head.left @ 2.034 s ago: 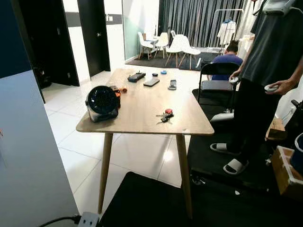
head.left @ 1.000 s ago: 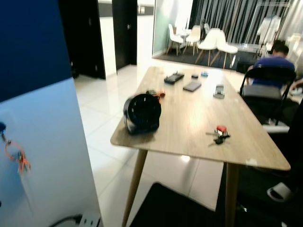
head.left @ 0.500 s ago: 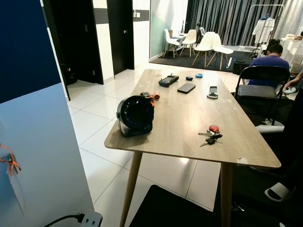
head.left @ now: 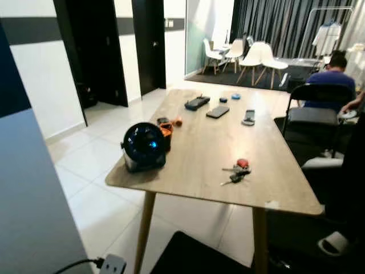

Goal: Hang keys on a hook

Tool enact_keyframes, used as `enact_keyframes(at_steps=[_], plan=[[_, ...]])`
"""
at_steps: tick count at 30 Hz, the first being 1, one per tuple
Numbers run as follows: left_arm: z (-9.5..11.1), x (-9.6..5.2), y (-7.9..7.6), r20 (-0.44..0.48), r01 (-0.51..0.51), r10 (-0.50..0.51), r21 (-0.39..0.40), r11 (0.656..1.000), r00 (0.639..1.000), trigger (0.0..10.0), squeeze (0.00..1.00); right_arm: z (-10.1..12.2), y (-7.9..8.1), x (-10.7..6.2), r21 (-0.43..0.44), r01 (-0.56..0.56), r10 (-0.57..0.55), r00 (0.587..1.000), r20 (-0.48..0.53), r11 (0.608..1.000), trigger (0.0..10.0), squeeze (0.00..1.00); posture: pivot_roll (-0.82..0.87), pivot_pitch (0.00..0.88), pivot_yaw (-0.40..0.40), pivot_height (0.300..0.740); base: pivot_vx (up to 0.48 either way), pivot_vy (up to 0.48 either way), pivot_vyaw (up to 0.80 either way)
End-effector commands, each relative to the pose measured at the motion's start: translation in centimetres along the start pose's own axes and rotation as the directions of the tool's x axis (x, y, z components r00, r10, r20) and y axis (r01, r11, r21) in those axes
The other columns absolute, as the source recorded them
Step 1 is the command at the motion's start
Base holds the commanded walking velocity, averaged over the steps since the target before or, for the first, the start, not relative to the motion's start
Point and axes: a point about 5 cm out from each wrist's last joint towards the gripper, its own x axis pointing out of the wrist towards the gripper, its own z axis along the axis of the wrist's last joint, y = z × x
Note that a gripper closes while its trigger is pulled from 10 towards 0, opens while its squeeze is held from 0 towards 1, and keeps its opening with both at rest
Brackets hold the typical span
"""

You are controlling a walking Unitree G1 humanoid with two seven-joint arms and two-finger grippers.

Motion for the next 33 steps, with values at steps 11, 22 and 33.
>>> enact_keyframes(at_steps=[11, 22, 33], plan=[[-0.6, -0.3, 0.1, -0.045, 0.016, -0.015, 0.020, 1.000, 0.999, 10.0, 0.00, -0.5, -0.1, -0.2, 0.002, 0.009, -0.009, 1.000, -0.011, 1.000, 10.0, 0.00, 0.04, 0.028, 0.043, 0.740, 0.000, -0.067, 0.00], [-0.2, 0.0, -0.1, -0.032, 0.041, -0.040, 0.036, 0.999, 0.999, 10.0, 0.00, -0.4, -0.4, -0.2, 0.001, 0.014, -0.014, 1.000, -0.008, 1.000, 10.0, 0.00, 0.03, 0.028, 0.045, 0.740, 0.000, 0.000, 0.00], [1.9, -0.3, -0.4, 0.116, 0.129, -0.140, 0.099, 0.987, 0.983, 10.0, 0.00, 4.0, -6.7, -1.9, 0.120, 0.322, -0.344, 0.878, 0.334, 0.939, 10.0, 0.00, 0.03, 0.043, 0.050, 0.740, 0.000, 0.000, 0.00]])
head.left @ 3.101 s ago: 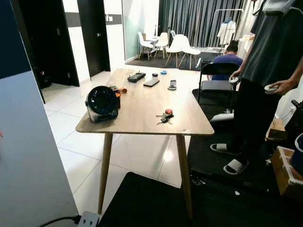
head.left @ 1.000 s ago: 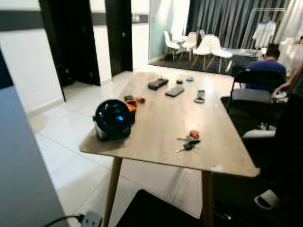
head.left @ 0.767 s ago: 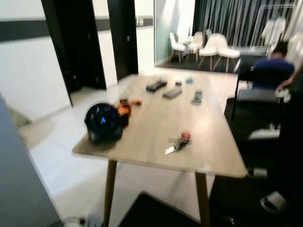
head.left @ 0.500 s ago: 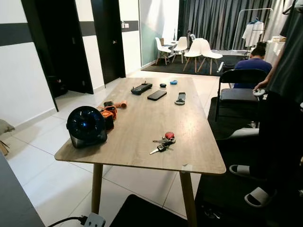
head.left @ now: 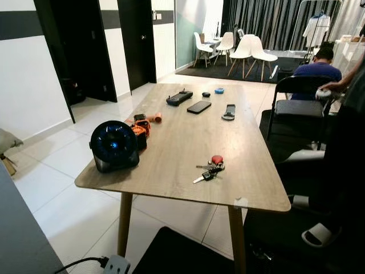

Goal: Hang keys on a hook

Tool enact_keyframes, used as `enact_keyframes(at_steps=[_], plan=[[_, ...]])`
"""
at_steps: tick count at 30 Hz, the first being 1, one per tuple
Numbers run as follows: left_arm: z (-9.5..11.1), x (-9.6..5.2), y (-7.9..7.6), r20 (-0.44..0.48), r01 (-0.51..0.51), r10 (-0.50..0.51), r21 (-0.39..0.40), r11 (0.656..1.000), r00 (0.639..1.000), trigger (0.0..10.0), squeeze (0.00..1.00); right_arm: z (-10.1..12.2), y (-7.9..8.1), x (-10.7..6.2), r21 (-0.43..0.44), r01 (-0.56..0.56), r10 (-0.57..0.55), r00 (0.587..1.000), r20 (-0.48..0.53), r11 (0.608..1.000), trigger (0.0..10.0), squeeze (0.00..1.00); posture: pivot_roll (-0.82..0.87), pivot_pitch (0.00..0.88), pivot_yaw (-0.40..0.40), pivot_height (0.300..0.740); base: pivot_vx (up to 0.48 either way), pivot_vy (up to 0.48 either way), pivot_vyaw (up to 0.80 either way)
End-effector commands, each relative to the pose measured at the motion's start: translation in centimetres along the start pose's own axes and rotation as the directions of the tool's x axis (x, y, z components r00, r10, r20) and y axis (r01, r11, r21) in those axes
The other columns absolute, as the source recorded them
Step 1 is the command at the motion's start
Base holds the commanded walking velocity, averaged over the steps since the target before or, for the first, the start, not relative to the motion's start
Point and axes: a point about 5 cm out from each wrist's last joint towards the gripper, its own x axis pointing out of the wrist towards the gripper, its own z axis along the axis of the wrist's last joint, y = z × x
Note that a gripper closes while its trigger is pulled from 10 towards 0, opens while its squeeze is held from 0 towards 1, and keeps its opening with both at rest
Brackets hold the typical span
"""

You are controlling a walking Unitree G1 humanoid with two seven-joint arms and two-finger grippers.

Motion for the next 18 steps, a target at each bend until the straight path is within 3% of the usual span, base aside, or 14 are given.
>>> enact_keyframes(at_steps=[1, 7, 10, 15, 17, 18], plan=[[0.8, -0.6, 0.2, 0.063, 0.062, -0.065, 0.043, 0.997, 0.996, 10.0, 0.00, 0.6, -1.8, -0.5, 0.025, 0.069, -0.071, 0.994, 0.080, 0.997, 10.0, 0.00, 0.03, 0.046, 0.050, 0.740, 0.000, 0.000, 0.00], [2.4, -1.0, -0.1, 0.148, 0.135, -0.154, 0.130, 0.982, 0.977, 10.0, 0.00, 2.3, -4.6, -0.6, 0.097, 0.168, -0.183, 0.967, 0.178, 0.981, 10.0, 0.00, 0.03, 0.049, 0.050, 0.740, 0.000, 0.000, 0.00], [5.6, -0.7, 0.3, 0.280, 0.125, -0.159, 0.136, 0.983, 0.947, 10.0, 0.00, 5.0, -6.0, 0.4, 0.176, 0.192, -0.234, 0.934, 0.269, 0.966, 10.0, 0.00, 0.02, 0.053, 0.049, 0.740, 0.000, 0.000, 0.00], [7.3, -0.1, -0.3, 0.322, 0.155, -0.200, 0.162, 0.975, 0.925, 10.0, 0.00, 7.3, -6.2, 1.4, 0.186, 0.189, -0.241, 0.916, 0.320, 0.964, 10.0, 0.00, 0.02, 0.052, 0.048, 0.740, 0.000, 0.000, 0.00], [9.3, 0.9, -1.1, 0.349, 0.191, -0.239, 0.167, 0.967, 0.906, 10.0, 0.00, 10.2, -5.8, 3.3, 0.196, 0.190, -0.247, 0.911, 0.331, 0.962, 10.0, 0.00, 0.02, 0.051, 0.053, 0.740, 0.000, 0.000, 0.00], [9.3, 0.9, -1.1, 0.349, 0.191, -0.239, 0.167, 0.967, 0.906, 10.0, 0.00, 10.2, -5.8, 3.3, 0.196, 0.190, -0.247, 0.911, 0.331, 0.962, 10.0, 0.00, 0.02, 0.051, 0.053, 0.740, 0.000, 0.000, 0.00]])
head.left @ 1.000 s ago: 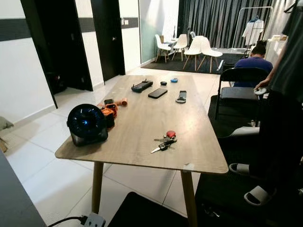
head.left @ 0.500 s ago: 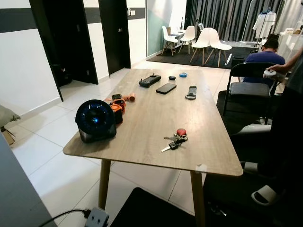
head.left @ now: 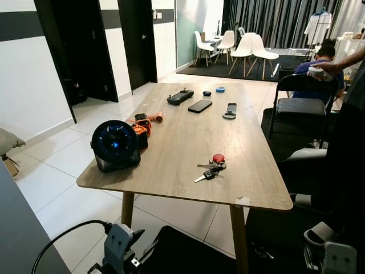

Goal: Hang keys on a hook

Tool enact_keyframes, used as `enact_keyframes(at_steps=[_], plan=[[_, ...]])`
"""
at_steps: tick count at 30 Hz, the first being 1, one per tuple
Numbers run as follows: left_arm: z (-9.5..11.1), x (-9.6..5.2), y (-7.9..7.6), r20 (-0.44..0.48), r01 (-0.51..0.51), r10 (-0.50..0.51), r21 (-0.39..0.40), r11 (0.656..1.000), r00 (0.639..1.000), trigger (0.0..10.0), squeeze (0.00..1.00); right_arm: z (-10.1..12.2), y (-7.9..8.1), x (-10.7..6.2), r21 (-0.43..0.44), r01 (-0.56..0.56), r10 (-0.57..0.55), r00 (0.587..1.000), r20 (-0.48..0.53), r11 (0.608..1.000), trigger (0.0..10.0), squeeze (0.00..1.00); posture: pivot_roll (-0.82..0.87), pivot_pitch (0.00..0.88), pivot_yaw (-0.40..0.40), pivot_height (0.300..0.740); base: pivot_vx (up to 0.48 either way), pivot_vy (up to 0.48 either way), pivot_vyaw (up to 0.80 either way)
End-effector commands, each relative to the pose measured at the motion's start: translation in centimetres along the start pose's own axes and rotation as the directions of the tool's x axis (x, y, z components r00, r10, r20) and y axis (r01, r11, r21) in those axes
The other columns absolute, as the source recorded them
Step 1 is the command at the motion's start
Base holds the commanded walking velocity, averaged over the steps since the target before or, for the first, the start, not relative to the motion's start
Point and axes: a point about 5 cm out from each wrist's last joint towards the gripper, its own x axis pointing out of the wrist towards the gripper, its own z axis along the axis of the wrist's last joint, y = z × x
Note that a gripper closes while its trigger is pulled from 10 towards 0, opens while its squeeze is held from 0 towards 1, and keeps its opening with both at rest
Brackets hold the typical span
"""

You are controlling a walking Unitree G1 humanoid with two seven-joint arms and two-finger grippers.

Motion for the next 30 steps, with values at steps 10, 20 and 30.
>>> enact_keyframes(at_steps=[10, 20, 30], plan=[[3.7, 3.4, -0.6, 0.096, 0.061, -0.057, -0.040, 0.997, 0.994, 10.0, 0.00, 5.6, 6.8, 3.8, 0.005, -0.281, 0.279, 0.957, 0.083, 0.960, 10.0, 0.00, 0.03, 0.048, 0.034, 0.740, 0.000, 0.000, 0.00], [5.3, 4.7, -0.8, 0.089, 0.081, -0.078, -0.040, 0.996, 0.993, 10.0, 0.00, 6.0, 9.5, 3.8, 0.000, -0.401, 0.400, 0.915, 0.048, 0.916, 10.0, 0.00, 0.02, 0.049, 0.031, 0.740, 0.000, 0.000, 0.00], [6.0, 4.8, -0.7, 0.106, 0.075, -0.066, -0.089, 0.993, 0.992, 10.0, 0.00, 5.1, 10.7, 2.9, 0.021, -0.436, 0.436, 0.900, 0.004, 0.900, 10.0, 0.00, 0.03, 0.053, 0.026, 0.740, 0.175, 0.000, 0.00]])
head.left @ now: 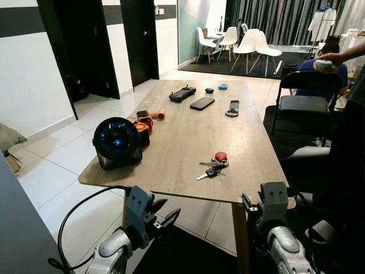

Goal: Hang keys on a hook

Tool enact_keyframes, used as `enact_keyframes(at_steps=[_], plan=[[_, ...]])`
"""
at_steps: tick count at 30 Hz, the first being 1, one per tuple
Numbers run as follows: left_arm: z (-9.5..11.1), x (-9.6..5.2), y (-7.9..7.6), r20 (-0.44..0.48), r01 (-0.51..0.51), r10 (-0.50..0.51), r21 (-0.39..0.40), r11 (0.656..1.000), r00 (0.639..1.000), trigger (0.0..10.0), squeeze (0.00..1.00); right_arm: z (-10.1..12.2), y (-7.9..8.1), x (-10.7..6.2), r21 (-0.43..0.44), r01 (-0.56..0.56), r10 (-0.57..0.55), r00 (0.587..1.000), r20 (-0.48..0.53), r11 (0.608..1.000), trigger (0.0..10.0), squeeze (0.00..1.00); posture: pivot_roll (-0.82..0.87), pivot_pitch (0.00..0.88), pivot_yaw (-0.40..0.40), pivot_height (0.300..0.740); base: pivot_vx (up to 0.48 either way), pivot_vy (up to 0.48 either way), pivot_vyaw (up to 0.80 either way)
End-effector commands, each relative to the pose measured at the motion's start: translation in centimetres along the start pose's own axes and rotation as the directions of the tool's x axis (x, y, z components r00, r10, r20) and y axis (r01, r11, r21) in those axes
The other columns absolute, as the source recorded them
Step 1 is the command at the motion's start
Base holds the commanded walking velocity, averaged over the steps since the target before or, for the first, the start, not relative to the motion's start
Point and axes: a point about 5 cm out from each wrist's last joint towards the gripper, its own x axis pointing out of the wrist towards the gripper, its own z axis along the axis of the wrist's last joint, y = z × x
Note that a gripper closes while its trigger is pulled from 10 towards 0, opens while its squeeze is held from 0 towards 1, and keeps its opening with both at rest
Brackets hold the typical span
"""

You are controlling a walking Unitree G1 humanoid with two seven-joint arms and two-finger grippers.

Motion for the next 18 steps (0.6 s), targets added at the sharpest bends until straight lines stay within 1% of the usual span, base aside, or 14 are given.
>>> enact_keyframes(at_steps=[1, 7, 11, 18], plan=[[0.24, 0.13, -0.13, 0.003, 0.000, 0.000, -0.020, 1.000, 1.000, 10.0, 0.00, -0.27, 0.34, -0.16, 0.003, -0.013, 0.013, 1.000, -0.017, 1.000, 10.0, 0.00, 0.03, 0.053, 0.026, 0.740, 0.300, 0.000, 0.00], [0.27, 0.00, -0.25, -0.008, 0.003, -0.003, -0.037, 0.999, 1.000, 10.0, 0.00, -0.46, 0.86, -0.21, 0.013, -0.019, 0.019, 0.999, -0.027, 1.000, 10.0, 0.00, 0.03, 0.054, 0.026, 0.740, 0.307, 0.000, 0.00], [0.32, -0.02, -0.24, -0.008, 0.002, -0.002, -0.048, 0.999, 1.000, 10.0, 0.00, -0.40, 0.93, -0.19, 0.014, -0.021, 0.021, 0.999, -0.026, 1.000, 10.0, 0.00, 0.03, 0.054, 0.026, 0.740, 0.307, 0.000, 0.00], [0.37, -0.05, -0.23, -0.008, 0.001, -0.002, -0.045, 0.999, 1.000, 10.0, 0.00, -0.22, 0.94, -0.14, 0.014, -0.021, 0.021, 1.000, -0.021, 1.000, 10.0, 0.00, 0.03, 0.054, 0.026, 0.740, 0.307, 0.000, 0.00]])
